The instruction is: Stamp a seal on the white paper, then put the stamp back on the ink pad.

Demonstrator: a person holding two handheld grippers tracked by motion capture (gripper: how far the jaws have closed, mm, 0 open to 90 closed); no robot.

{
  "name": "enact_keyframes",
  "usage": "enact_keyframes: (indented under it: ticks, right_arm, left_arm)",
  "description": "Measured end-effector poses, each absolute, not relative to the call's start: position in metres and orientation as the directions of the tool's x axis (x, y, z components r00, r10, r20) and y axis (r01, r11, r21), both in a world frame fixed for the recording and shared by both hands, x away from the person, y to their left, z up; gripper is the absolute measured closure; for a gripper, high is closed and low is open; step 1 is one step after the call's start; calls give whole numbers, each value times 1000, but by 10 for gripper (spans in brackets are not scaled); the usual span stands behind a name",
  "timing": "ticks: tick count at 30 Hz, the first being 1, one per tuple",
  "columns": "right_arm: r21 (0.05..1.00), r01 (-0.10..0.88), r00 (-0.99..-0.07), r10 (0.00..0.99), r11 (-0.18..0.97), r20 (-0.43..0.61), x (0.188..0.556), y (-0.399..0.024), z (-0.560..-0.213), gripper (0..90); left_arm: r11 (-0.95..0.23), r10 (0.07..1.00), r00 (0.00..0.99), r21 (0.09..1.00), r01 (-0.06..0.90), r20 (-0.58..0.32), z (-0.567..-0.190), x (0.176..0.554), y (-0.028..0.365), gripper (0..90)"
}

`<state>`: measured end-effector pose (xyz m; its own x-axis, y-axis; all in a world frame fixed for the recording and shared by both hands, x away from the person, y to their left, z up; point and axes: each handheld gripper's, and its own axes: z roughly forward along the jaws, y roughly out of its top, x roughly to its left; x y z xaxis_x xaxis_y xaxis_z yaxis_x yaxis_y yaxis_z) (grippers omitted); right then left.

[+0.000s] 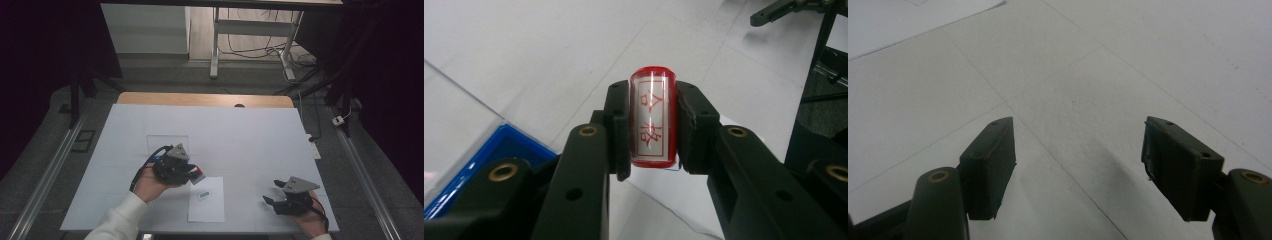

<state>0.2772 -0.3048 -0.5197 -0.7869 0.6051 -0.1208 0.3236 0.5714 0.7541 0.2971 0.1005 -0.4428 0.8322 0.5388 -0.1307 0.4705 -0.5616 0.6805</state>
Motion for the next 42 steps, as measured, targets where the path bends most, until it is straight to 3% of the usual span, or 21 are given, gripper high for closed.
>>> enact_keyframes:
  ticks: [20, 42]
  right_arm:
    - [754, 321, -786, 605, 573, -125, 277, -305, -520, 293]
    - [759, 319, -783, 609, 567, -127, 276, -306, -518, 293]
  left_arm:
    - [-515, 595, 794, 697, 499, -129, -431, 308, 126, 698]
    - [-473, 717, 691, 668, 575, -88, -437, 328, 170, 698]
